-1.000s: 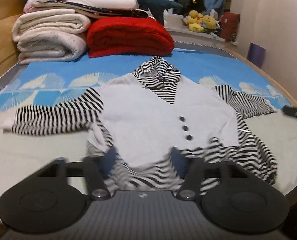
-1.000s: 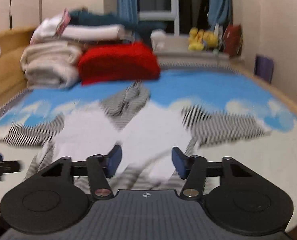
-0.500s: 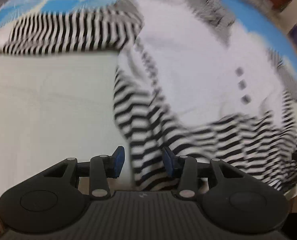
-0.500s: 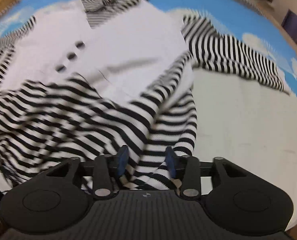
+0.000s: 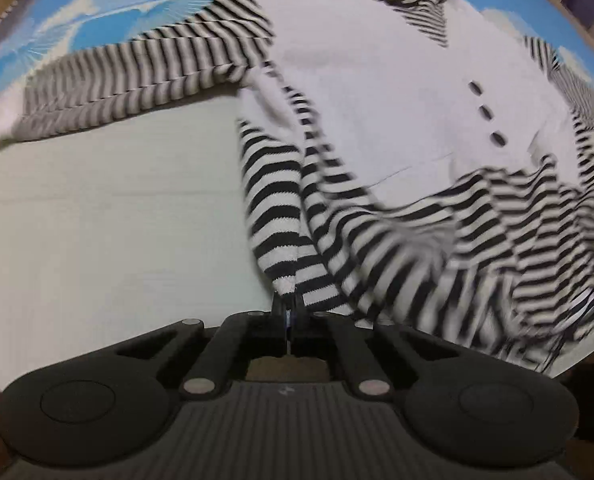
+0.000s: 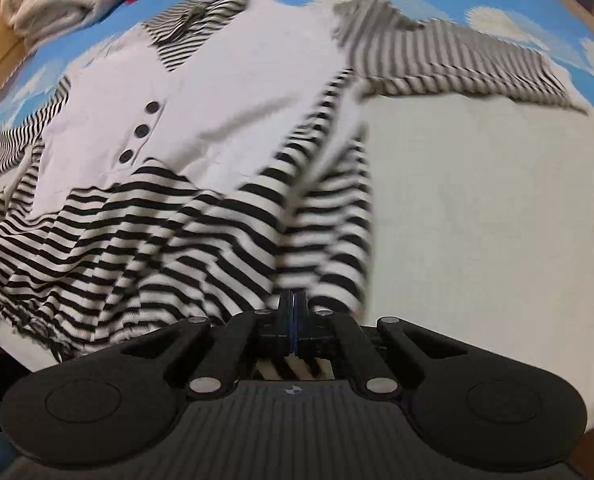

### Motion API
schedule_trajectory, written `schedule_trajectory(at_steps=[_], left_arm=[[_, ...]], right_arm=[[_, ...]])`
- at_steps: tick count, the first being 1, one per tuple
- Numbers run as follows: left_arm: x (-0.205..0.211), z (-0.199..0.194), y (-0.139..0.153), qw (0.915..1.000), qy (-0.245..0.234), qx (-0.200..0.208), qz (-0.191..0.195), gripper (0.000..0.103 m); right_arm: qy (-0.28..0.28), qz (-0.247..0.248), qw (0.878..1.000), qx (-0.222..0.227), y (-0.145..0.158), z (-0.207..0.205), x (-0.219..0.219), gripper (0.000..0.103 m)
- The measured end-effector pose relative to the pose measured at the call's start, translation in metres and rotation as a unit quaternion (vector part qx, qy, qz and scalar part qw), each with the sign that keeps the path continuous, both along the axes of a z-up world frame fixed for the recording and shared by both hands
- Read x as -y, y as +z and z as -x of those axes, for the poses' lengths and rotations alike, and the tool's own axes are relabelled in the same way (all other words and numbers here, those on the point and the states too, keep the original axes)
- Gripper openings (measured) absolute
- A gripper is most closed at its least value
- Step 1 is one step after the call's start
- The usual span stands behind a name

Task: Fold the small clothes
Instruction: 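Lift the hem with both grippers and fold it up toward the hood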

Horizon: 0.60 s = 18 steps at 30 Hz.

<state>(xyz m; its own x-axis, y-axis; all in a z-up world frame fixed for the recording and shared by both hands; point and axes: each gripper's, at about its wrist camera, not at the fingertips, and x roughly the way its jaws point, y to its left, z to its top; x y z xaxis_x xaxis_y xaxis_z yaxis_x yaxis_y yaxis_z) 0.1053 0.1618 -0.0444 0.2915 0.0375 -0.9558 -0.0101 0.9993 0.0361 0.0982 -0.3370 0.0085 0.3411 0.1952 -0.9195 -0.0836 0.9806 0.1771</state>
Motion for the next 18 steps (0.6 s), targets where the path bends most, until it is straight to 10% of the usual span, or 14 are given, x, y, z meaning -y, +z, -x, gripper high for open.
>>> schedule_trajectory(at_steps=[4, 7, 9, 11, 14, 18], left_arm=[[-0.002, 0.006, -0.006, 0.9986, -0.016, -0.03, -0.039, 0.004], [-0.008, 0.005, 0.021, 0.9993, 0.022, 0.027, -0.01, 0.02], [-0.009, 0.004, 0.039, 0.9957, 0.045, 0.074, 0.032, 0.041], [-0.002, -0.002, 0.047, 0.9923, 0.054, 0.084, 0.073, 0.044], [0.011, -0.013, 0.033, 0.9871, 0.064, 0.056, 0.136, 0.055], [0.039, -0.024, 0.013, 0.9914, 0.048, 0.017, 0.12, 0.077]], right_arm=[[-0.008, 0.032, 0.999, 0.004, -0.006, 0.01, 0.012, 0.0], [-0.004, 0.002, 0.997, 0.076, 0.015, 0.01, 0.003, 0.004], [0.005, -0.029, 0.995, 0.094, 0.021, 0.006, -0.01, 0.031], [0.015, -0.032, 0.995, 0.09, 0.016, -0.003, -0.027, 0.049], [0.034, -0.012, 0.997, 0.067, -0.002, -0.021, -0.054, 0.049], [0.025, 0.015, 0.999, 0.024, -0.018, -0.041, -0.068, 0.049]])
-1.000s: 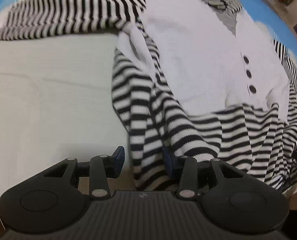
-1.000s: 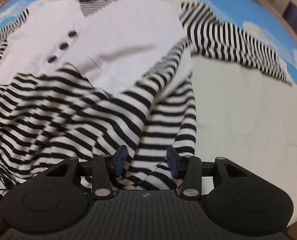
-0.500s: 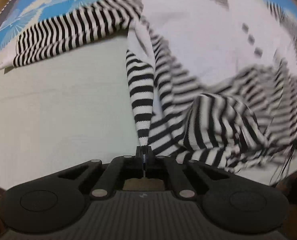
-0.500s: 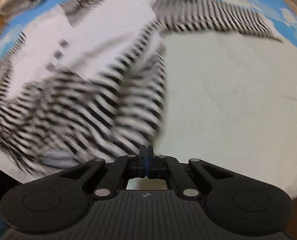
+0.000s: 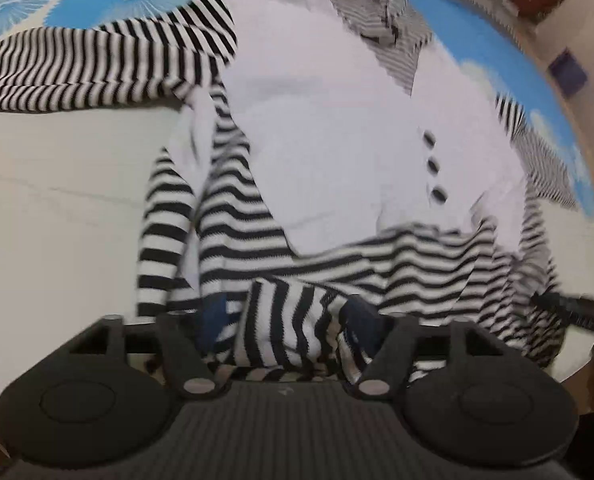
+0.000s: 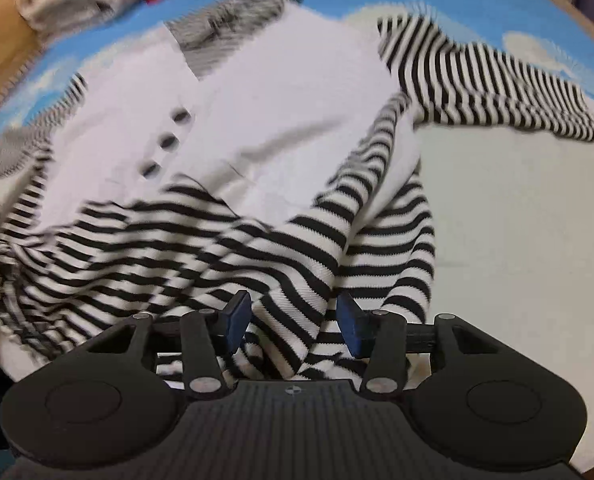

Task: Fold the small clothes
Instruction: 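Lift the hem with both grippers and fold it up toward the hood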

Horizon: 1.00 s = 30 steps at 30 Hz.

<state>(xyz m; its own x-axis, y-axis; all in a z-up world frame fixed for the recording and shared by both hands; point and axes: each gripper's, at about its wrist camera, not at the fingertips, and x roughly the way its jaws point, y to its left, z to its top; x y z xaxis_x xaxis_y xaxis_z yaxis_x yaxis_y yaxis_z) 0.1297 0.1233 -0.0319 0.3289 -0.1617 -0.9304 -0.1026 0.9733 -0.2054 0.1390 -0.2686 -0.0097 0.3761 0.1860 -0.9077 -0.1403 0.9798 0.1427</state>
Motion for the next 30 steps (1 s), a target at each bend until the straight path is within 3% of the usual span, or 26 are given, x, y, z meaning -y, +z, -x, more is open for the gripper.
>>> schedule_trajectory(at_steps=[2, 4, 5, 6, 7, 11, 16, 20, 22, 24, 26, 30], left_arm=[[0.008, -0.006, -0.008, 0.9994, -0.017, -0.016, -0.024, 0.077], [0.005, -0.003, -0.019, 0.9982, -0.036, -0.024, -0.042, 0.07], [0.006, 0.0, -0.022, 0.9975, -0.046, -0.027, -0.047, 0.049], [0.006, 0.003, -0.023, 0.9967, -0.059, -0.033, -0.046, 0.033], [0.004, 0.006, -0.025, 0.9957, -0.072, -0.04, -0.044, 0.012], [0.007, 0.021, -0.014, 0.9905, -0.12, -0.017, -0.064, 0.002], [-0.001, 0.036, -0.01, 0.9843, -0.149, -0.037, -0.087, 0.002], [-0.002, 0.035, -0.009, 0.9792, -0.168, -0.051, -0.102, 0.005], [-0.005, 0.03, -0.001, 0.984, -0.15, -0.034, -0.089, 0.008], [-0.012, 0.026, 0.016, 0.9905, -0.124, 0.015, -0.058, 0.02], [-0.016, 0.02, 0.026, 0.9931, -0.105, 0.045, -0.026, 0.023], [-0.003, 0.009, 0.011, 0.991, -0.123, 0.025, -0.048, 0.023]], right_arm=[[-0.005, 0.007, 1.0, -0.015, -0.01, -0.007, -0.003, 0.048], [0.008, 0.007, 0.999, -0.035, -0.019, -0.008, -0.003, 0.034], [0.014, 0.009, 0.999, -0.039, -0.021, -0.006, -0.002, 0.011], [0.016, 0.009, 0.999, -0.036, -0.019, -0.005, 0.0, 0.006], [0.018, 0.0, 0.999, -0.032, -0.016, -0.002, 0.005, 0.003], [-0.02, -0.045, 0.998, -0.027, 0.008, 0.012, 0.041, 0.003], [-0.034, -0.063, 0.996, -0.049, 0.018, 0.04, 0.077, 0.002], [-0.005, -0.044, 0.995, -0.084, 0.008, 0.045, 0.075, 0.004], [0.0, -0.029, 0.998, -0.052, 0.016, 0.043, 0.072, 0.008], [-0.008, -0.027, 1.0, -0.001, 0.031, 0.041, 0.069, 0.025], [-0.013, -0.041, 0.998, 0.038, 0.043, 0.037, 0.064, 0.039], [0.027, -0.05, 0.997, 0.044, 0.039, 0.027, 0.033, 0.046]])
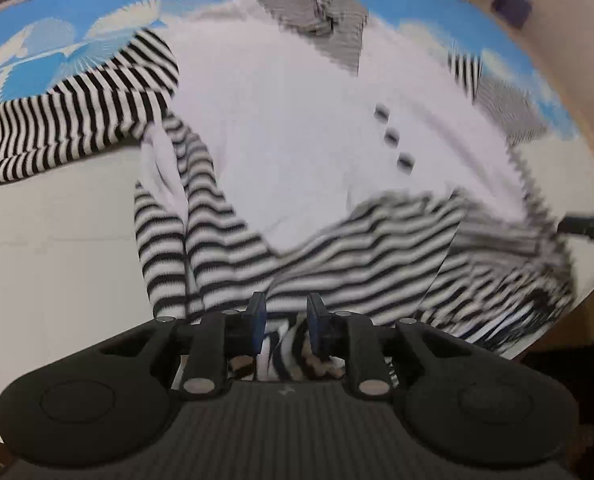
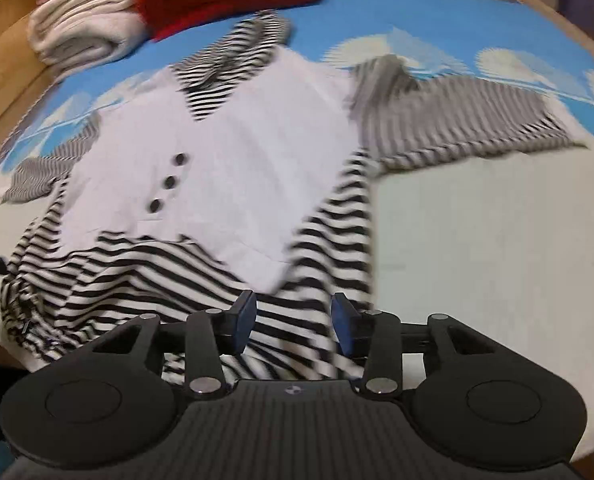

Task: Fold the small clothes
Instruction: 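Lift the hem with both grippers and fold it up toward the hood, then open both grippers to release the folded hem and withdraw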

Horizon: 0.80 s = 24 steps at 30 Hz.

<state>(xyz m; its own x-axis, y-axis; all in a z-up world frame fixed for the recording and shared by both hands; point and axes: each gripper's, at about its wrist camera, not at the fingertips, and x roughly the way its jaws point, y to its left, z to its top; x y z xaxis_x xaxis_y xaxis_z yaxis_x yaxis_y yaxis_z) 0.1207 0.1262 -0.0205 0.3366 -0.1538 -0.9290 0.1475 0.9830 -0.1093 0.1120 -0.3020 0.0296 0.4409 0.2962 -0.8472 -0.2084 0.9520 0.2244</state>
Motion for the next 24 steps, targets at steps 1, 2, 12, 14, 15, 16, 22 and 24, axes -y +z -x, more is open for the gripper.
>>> schedule_trajectory(at_steps=[1, 2, 12, 14, 15, 16, 22, 24], left_arm=[[0.004, 0.002, -0.008, 0.9998, -0.008, -0.016, -0.012, 0.023], [0.007, 0.002, -0.018, 0.9988, -0.017, -0.036, -0.03, 0.023], [0.007, 0.01, -0.025, 0.9932, -0.053, -0.07, -0.077, 0.025], [-0.002, 0.004, -0.01, 0.9984, -0.025, -0.033, -0.037, 0.026], [-0.005, -0.001, -0.005, 0.9992, -0.013, -0.026, -0.026, 0.026], [-0.006, -0.004, -0.006, 0.9992, -0.004, -0.031, -0.027, 0.026], [0.01, -0.011, -0.023, 0.9911, -0.025, -0.059, -0.116, 0.036], [0.006, -0.015, -0.005, 0.9957, 0.005, -0.01, -0.092, 0.047]], right_arm=[[0.016, 0.01, 1.0, -0.009, -0.006, -0.003, -0.011, 0.047], [0.03, 0.028, 0.999, -0.019, -0.013, -0.003, -0.019, 0.049], [0.072, 0.105, 0.99, -0.064, -0.04, -0.006, -0.05, 0.057], [0.071, 0.123, 0.987, -0.071, -0.045, -0.007, -0.049, 0.059], [0.076, 0.143, 0.983, -0.084, -0.052, -0.008, -0.05, 0.059], [0.083, 0.159, 0.979, -0.096, -0.059, -0.007, -0.052, 0.059], [0.067, 0.14, 0.986, -0.053, -0.042, -0.01, -0.056, 0.059], [0.043, 0.125, 0.991, -0.019, -0.028, -0.012, -0.055, 0.059]])
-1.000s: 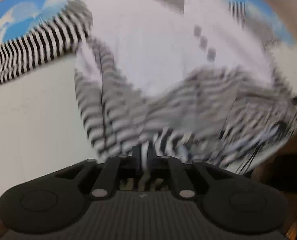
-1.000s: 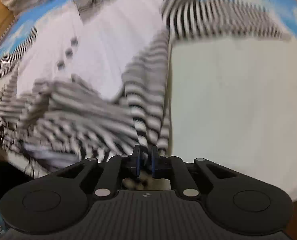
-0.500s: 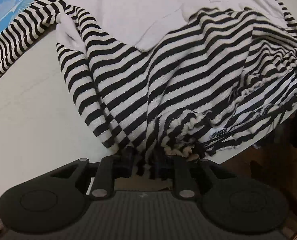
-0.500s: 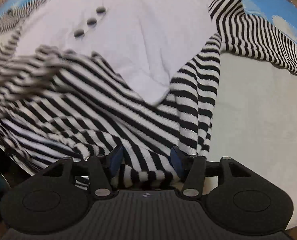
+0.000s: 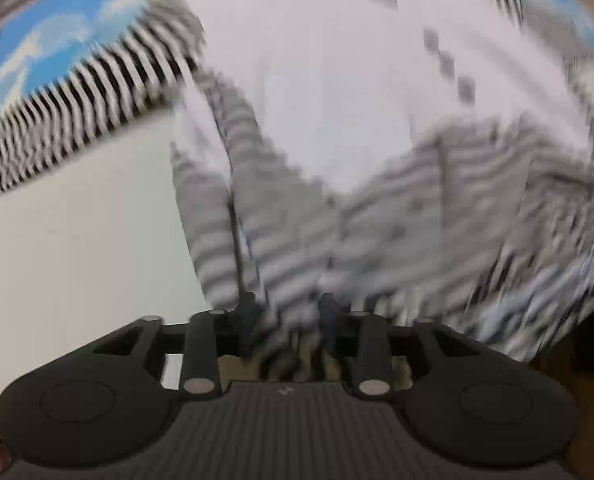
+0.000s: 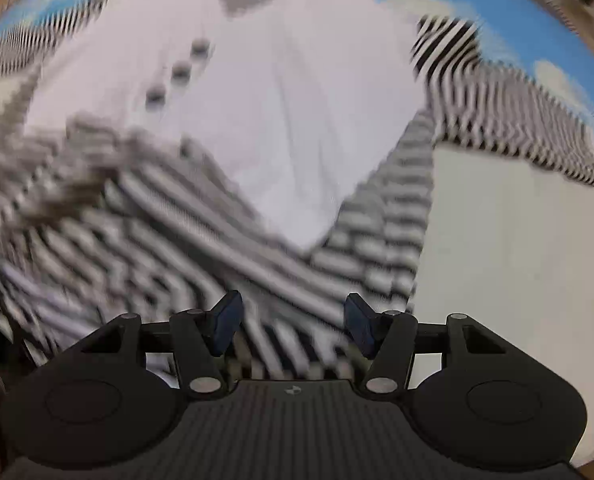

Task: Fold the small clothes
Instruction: 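Open both grippers to release the folded hem and withdraw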

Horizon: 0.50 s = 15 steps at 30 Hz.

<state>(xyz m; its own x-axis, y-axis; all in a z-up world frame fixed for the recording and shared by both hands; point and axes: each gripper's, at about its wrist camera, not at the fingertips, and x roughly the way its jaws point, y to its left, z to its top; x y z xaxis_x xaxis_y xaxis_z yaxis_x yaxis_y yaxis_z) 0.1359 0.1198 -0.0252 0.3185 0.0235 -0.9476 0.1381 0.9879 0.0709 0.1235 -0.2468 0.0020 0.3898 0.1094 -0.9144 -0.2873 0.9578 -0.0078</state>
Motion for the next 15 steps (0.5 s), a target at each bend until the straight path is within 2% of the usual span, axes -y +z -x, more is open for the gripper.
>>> schedule_trajectory(at_steps=[3, 5, 7, 11, 15], left_arm=[[-0.007, -0.008, 0.026, 0.9958, 0.045, 0.079, 0.002, 0.059], [-0.009, -0.01, 0.041, 0.9894, 0.073, 0.125, -0.002, 0.075], [-0.009, -0.012, 0.056, 0.9829, 0.085, 0.163, 0.002, 0.08], [-0.008, -0.022, 0.069, 0.9751, 0.099, 0.198, 0.01, 0.083], [-0.018, -0.031, 0.072, 0.9706, 0.118, 0.21, 0.011, 0.083]], right_arm=[[-0.037, -0.023, 0.998, 0.055, 0.02, -0.006, 0.003, 0.059], [-0.054, -0.038, 0.994, 0.083, 0.031, -0.012, 0.005, 0.059], [-0.061, -0.041, 0.991, 0.112, 0.04, -0.015, 0.002, 0.059], [-0.075, -0.038, 0.982, 0.171, 0.06, -0.019, -0.005, 0.059], [-0.105, -0.074, 0.972, 0.196, 0.083, -0.035, -0.009, 0.057]])
